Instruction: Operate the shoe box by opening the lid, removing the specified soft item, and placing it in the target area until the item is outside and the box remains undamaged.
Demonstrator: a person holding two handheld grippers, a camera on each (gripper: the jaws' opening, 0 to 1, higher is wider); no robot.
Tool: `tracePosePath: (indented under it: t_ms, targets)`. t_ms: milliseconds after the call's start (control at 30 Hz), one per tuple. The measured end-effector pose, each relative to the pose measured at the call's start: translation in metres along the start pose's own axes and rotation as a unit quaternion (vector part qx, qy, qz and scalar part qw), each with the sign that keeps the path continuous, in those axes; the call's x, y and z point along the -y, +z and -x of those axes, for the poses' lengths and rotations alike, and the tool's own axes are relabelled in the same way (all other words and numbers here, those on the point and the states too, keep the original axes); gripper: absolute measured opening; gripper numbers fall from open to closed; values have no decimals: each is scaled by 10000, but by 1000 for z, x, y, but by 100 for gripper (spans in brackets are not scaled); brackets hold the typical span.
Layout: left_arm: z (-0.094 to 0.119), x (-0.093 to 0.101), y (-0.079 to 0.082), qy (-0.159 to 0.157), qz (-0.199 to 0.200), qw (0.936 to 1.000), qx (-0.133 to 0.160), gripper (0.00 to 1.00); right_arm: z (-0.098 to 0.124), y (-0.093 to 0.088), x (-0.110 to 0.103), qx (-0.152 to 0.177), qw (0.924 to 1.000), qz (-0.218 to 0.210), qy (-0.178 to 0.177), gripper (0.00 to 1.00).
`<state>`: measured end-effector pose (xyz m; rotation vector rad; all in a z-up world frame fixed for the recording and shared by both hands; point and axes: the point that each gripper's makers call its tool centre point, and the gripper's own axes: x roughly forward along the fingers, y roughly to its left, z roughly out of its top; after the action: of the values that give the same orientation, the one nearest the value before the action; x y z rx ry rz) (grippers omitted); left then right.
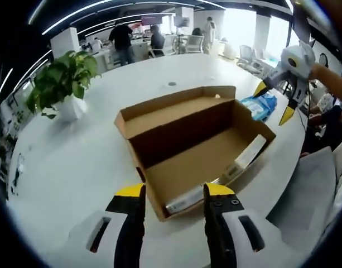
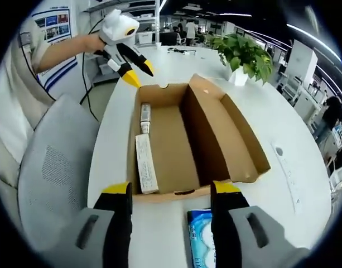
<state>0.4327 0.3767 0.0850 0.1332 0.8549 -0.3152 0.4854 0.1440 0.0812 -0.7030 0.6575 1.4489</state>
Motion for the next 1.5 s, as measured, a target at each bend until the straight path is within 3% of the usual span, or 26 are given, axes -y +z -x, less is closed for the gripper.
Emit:
tracePosePath:
  t_ms: [300,633,1200,1333,1500]
  targets:
    - [-6,-15,-23,149,564,9981,-200,36,-20,2,-3,-200,9993,265,199,52]
    - [-15,-23,-30,253,1391,9897,-205,25,-41,2,-7,-420,9969,487,449,51]
    - [-25,-26,-44,383,1761,9830,-340,4,-69,-13,-16,-827,9909,742,764,47]
    - [-25,-25,-45,343,2025,9781,-327,4,-74,-13,-21,-843,9899,767,843,42]
    - [-26,-25,-46,352,2047,9776,-349,4,-76,-18,-30,-935,9872,854,973,29]
